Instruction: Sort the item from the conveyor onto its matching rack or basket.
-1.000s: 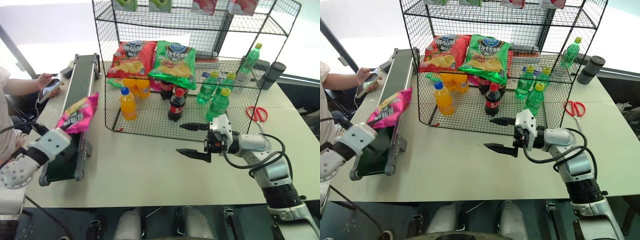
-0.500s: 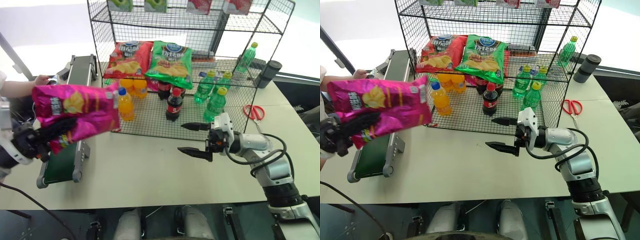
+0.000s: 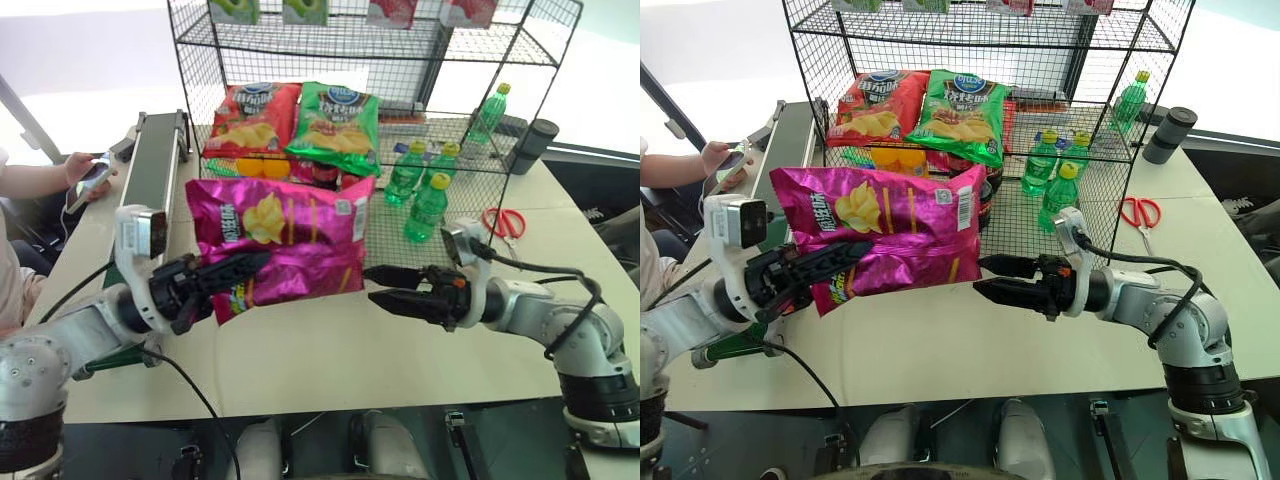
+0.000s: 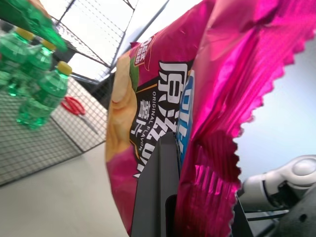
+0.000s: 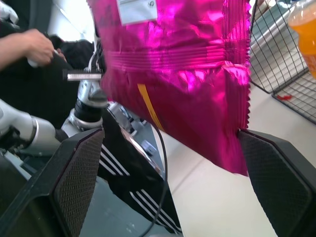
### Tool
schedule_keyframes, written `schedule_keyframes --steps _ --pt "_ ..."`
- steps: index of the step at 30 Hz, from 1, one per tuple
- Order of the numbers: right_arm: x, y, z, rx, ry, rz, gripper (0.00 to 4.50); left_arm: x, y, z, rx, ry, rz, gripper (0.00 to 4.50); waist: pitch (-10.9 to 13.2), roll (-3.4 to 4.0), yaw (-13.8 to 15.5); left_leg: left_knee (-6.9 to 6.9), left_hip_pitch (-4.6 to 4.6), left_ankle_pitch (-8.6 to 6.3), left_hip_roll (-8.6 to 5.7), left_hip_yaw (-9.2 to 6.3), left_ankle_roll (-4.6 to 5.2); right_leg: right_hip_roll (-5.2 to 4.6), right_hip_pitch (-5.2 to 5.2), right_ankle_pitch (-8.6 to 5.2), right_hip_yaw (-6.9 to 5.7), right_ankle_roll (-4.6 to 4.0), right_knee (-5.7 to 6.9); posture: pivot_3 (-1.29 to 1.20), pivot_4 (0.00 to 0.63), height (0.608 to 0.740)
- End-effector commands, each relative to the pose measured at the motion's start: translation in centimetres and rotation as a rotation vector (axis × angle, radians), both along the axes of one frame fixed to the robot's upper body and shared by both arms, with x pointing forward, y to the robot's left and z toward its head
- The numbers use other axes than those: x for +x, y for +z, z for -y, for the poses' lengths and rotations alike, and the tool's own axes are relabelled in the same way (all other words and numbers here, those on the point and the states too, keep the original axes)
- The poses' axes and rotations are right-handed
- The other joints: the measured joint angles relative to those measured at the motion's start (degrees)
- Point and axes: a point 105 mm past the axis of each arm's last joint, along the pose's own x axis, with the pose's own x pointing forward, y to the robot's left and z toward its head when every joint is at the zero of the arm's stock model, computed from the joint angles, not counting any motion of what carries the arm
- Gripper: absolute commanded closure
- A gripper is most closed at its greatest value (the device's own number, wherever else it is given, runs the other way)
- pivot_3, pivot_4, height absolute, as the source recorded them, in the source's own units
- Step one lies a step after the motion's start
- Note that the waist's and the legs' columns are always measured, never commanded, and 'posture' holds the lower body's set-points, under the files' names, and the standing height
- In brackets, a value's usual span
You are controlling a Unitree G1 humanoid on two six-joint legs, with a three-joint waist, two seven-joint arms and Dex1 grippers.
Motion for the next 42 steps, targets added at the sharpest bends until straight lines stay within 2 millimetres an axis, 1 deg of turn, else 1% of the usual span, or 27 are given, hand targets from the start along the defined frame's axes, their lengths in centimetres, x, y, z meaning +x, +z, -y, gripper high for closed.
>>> schedule_keyframes --steps 1,2,4,5,8,10,15,17,19,20,24,26,28,32,36,39,41,42 --pt "0.3 0.9 -0.6 0.012 -0.020 0.066 0.00 0.2 0.9 0.1 -0.064 -0.036 -0.012 4.43 0.0 -0.01 0.1 0.00 -0.01 0.00 0.00 -0.01 0.00 0.01 0.01 0.00 0.00 0.00 -0.01 0.00 0.150 0.740" --pt "0.3 1.0 -0.7 0.026 -0.018 0.064 0.00 0.2 0.9 0.2 -0.071 -0.045 -0.018 4.43 0.0 -0.01 0.1 0.00 -0.02 0.00 -0.02 -0.01 0.00 0.01 0.00 0.00 -0.01 0.00 -0.01 0.00 0.150 0.740" --pt "0.1 1.9 -0.8 0.077 0.004 0.059 0.00 0.1 0.9 0.4 -0.083 -0.065 -0.038 4.43 0.0 -0.01 0.1 0.00 -0.04 0.00 -0.06 -0.01 0.01 -0.01 0.00 0.00 -0.01 0.01 -0.03 0.00 0.150 0.740" --pt "0.1 2.0 -0.8 0.074 -0.001 0.079 0.00 0.1 0.9 0.5 -0.095 -0.073 -0.048 4.43 0.0 -0.01 0.1 0.00 -0.04 -0.01 -0.07 -0.01 0.02 -0.02 0.01 0.00 -0.01 0.01 -0.03 0.00 0.150 0.740" --pt "0.9 0.9 -0.5 0.010 -0.046 0.098 0.00 0.0 1.4 0.5 -0.121 -0.090 -0.049 4.43 0.0 -0.01 0.1 0.00 -0.05 -0.01 -0.08 -0.02 0.02 -0.03 0.01 0.00 -0.01 0.02 -0.04 0.00 0.150 0.740" --pt "1.4 0.4 0.2 0.006 -0.074 0.085 0.00 -0.2 1.6 0.4 -0.114 -0.098 -0.048 4.43 0.0 -0.02 0.1 0.00 -0.04 -0.01 -0.09 -0.02 0.02 -0.03 0.01 0.00 -0.01 0.02 -0.03 0.00 0.150 0.740" --pt "1.7 0.1 1.5 0.010 -0.093 0.081 0.00 -0.7 2.1 -0.1 -0.136 -0.116 -0.064 4.43 0.0 -0.01 0.1 0.00 -0.04 -0.01 -0.09 -0.02 0.02 -0.03 0.00 0.00 -0.01 0.02 -0.04 0.00 0.150 0.740" --pt "1.4 0.9 1.7 0.060 -0.076 0.051 0.00 -0.5 1.7 -0.4 -0.127 -0.099 -0.075 4.43 0.0 -0.01 0.1 0.00 -0.04 -0.01 -0.09 -0.02 0.02 -0.03 0.01 0.00 -0.01 0.02 -0.04 0.00 0.150 0.740" --pt "0.4 2.3 1.1 0.111 -0.003 0.048 0.00 -0.6 1.6 -0.5 -0.140 -0.109 -0.096 4.43 0.0 0.00 0.1 0.00 -0.04 -0.01 -0.09 -0.02 0.02 -0.03 0.00 0.00 -0.01 0.02 -0.04 0.00 0.150 0.740" --pt "-0.1 2.5 0.7 0.116 0.038 0.032 0.00 -0.6 1.7 -0.4 -0.150 -0.114 -0.095 4.43 0.0 0.00 0.0 0.00 -0.03 -0.01 -0.08 -0.03 0.02 -0.03 0.00 0.00 -0.01 0.02 -0.03 0.00 0.150 0.740" --pt "-1.0 2.1 -0.5 0.111 0.108 -0.010 0.00 -0.5 1.8 0.4 -0.170 -0.139 -0.093 4.43 0.0 0.00 0.1 -0.01 -0.04 -0.01 -0.07 -0.05 0.02 -0.03 0.01 0.00 0.00 0.01 -0.05 0.00 0.150 0.740" --pt "-1.0 1.6 -1.0 0.104 0.126 -0.046 0.00 -0.3 1.7 0.8 -0.169 -0.149 -0.092 4.43 0.0 -0.01 0.1 -0.01 -0.05 -0.02 -0.09 -0.05 0.03 -0.05 0.01 0.00 0.00 0.01 -0.08 0.00 0.150 0.740" --pt "-0.9 1.1 -1.6 0.091 0.128 -0.046 0.00 -0.1 1.9 1.0 -0.189 -0.162 -0.098 4.43 0.0 -0.01 0.3 -0.01 -0.08 -0.02 -0.11 -0.06 0.04 -0.06 0.01 0.00 0.00 0.01 -0.08 0.00 0.150 0.740" --pt "-0.5 1.8 -2.1 0.124 0.131 -0.034 0.00 0.1 1.7 1.1 -0.179 -0.162 -0.097 4.43 0.0 -0.01 0.1 -0.01 -0.08 -0.02 -0.12 -0.06 0.04 -0.06 0.00 0.00 -0.01 0.01 -0.08 0.00 0.150 0.740" --pt "-0.7 1.9 -2.0 0.118 0.146 -0.038 0.00 0.3 1.2 1.2 -0.159 -0.145 -0.097 4.43 0.0 -0.01 0.1 -0.01 -0.08 -0.02 -0.12 -0.06 0.03 -0.05 0.00 0.00 -0.02 0.02 -0.08 0.00 0.150 0.740" --pt "-0.8 1.8 -2.0 0.103 0.152 -0.047 0.80 0.7 0.7 1.2 -0.142 -0.116 -0.095 4.50 0.0 0.00 0.1 -0.01 -0.08 -0.02 -0.13 -0.06 0.04 -0.05 0.00 0.00 -0.02 0.02 -0.08 0.00 0.150 0.740" --pt "-0.8 1.7 -2.1 0.104 0.152 -0.049 1.76 0.8 0.5 1.3 -0.130 -0.108 -0.089 4.50 0.0 -0.01 0.1 -0.01 -0.08 -0.02 -0.14 -0.06 0.04 -0.05 0.00 0.00 -0.02 0.01 -0.09 0.00 0.150 0.740" --pt "-0.8 1.7 -2.1 0.101 0.152 -0.050 2.36 1.0 0.5 1.3 -0.131 -0.098 -0.084 4.50 0.0 0.00 0.1 -0.01 -0.08 -0.02 -0.13 -0.06 0.04 -0.05 0.00 0.00 -0.02 0.02 -0.10 0.00 0.150 0.740"
